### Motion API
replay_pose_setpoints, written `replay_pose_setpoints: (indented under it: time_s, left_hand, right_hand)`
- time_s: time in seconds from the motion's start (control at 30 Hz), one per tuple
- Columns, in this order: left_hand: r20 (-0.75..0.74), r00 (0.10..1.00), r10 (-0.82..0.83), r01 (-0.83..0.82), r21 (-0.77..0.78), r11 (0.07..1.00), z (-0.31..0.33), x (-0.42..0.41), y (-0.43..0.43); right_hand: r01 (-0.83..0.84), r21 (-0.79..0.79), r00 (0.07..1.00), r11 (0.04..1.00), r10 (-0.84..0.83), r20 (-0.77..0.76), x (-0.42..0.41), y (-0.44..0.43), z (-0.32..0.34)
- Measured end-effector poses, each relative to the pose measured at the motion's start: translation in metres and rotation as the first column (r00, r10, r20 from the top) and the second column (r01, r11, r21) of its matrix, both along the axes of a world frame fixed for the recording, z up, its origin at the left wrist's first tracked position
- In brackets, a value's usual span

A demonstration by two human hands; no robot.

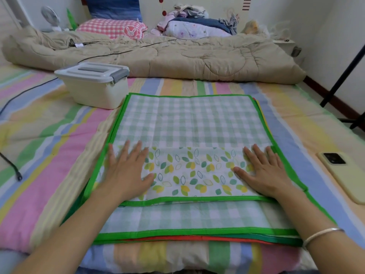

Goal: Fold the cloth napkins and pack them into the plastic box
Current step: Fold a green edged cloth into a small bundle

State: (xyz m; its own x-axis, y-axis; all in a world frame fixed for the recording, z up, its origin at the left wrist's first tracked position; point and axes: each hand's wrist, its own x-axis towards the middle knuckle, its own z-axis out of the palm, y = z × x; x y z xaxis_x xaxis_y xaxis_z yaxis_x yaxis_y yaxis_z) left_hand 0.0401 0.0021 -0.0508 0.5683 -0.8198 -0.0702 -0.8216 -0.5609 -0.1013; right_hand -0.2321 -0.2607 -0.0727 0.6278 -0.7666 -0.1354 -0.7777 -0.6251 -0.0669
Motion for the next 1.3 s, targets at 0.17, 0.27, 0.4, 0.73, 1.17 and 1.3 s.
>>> replay_pose_setpoints:
  time_s: [0.17, 0.27, 0.4, 0.73, 1.17, 1.3]
  left_hand:
    - [-0.136, 0.929, -0.345, 0.316, -0.197, 0.928, 0.012, -0.061, -0.055]
    - [-0.176, 0.917, -0.357, 0.323, -0.197, 0.926, -0.001, -0.078, -0.081]
    - [-0.216, 0.923, -0.320, 0.283, -0.182, 0.942, -0.011, -0.081, -0.083]
    - [-0.261, 0.923, -0.284, 0.275, -0.072, 0.959, 0.009, -0.085, -0.094]
    - [-0.164, 0.925, -0.343, 0.357, 0.058, 0.932, 0.006, -0.094, -0.101]
    - [-0.144, 0.909, -0.390, 0.398, 0.033, 0.917, 0.009, -0.100, -0.105]
  right_hand:
    - [-0.009, -0.004, 0.999, 1.000, 0.009, 0.037, -0.001, 0.000, -0.001]
    - [-0.004, 0.002, 0.998, 1.000, 0.004, 0.067, -0.001, 0.001, -0.001]
    - [-0.007, 0.008, 0.996, 1.000, 0.007, 0.086, -0.001, 0.000, -0.001]
    - [0.009, -0.165, 0.860, 0.986, 0.077, 0.505, -0.020, 0.013, 0.021]
    - [0.265, 0.478, 0.616, 0.837, -0.529, 0.584, -0.080, 0.074, 0.049]
    - [0.257, 0.824, 0.643, 0.506, -0.726, 0.245, -0.074, 0.083, 0.063]
